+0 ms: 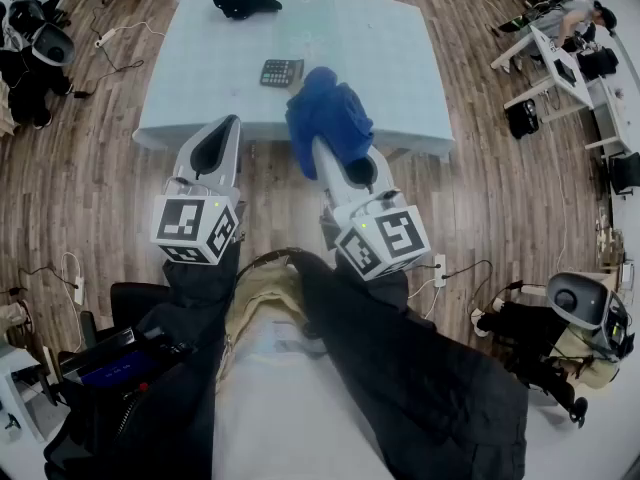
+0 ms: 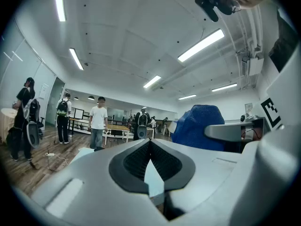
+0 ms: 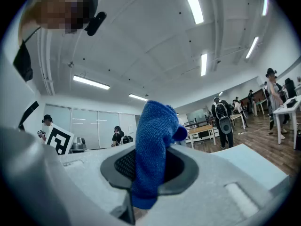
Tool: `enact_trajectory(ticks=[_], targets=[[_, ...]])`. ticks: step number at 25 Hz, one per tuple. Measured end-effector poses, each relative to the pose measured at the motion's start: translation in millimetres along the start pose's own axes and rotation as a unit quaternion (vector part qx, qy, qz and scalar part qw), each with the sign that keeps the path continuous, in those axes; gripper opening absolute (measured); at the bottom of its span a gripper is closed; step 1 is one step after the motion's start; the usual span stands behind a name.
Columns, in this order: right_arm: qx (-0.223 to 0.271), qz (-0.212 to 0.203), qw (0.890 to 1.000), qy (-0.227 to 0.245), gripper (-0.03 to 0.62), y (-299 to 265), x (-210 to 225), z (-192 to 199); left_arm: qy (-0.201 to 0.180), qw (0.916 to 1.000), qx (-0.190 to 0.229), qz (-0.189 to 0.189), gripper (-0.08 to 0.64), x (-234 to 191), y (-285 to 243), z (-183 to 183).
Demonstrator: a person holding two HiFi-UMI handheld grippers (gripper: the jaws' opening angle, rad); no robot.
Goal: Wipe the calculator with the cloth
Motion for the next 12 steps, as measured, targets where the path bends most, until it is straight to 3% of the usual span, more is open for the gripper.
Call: enact_trajectory(ticks=[12], targets=[[-0.017, -0.006, 1.0, 0.001, 0.086, 2.8, 4.8, 5.1, 0.003, 0.9998, -0.018, 0.0, 0.0, 7.8, -3.8, 5.2]])
Point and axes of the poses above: the fingertips, and each gripper's own axes: y backward along the fingers, x to its right, z out of its underside, the point moved 8 cm from there along y, backward along the fingers, and after that the axes turned 12 degrees about -x, right-handed, at the moved point
